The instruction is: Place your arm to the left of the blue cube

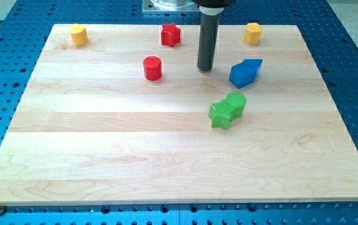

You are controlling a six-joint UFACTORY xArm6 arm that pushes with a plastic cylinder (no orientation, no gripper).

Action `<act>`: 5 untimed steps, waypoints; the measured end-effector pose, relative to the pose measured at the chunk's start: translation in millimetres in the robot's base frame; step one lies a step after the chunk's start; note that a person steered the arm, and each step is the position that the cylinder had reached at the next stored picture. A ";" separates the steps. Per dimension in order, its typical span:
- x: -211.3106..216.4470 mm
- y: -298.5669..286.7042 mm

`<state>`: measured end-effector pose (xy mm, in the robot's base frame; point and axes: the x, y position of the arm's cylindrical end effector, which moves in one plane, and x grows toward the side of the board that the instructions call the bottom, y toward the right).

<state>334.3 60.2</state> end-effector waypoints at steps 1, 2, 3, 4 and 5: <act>3.9 9.7; 8.8 16.7; 9.9 16.7; 11.3 16.7; 39.2 16.7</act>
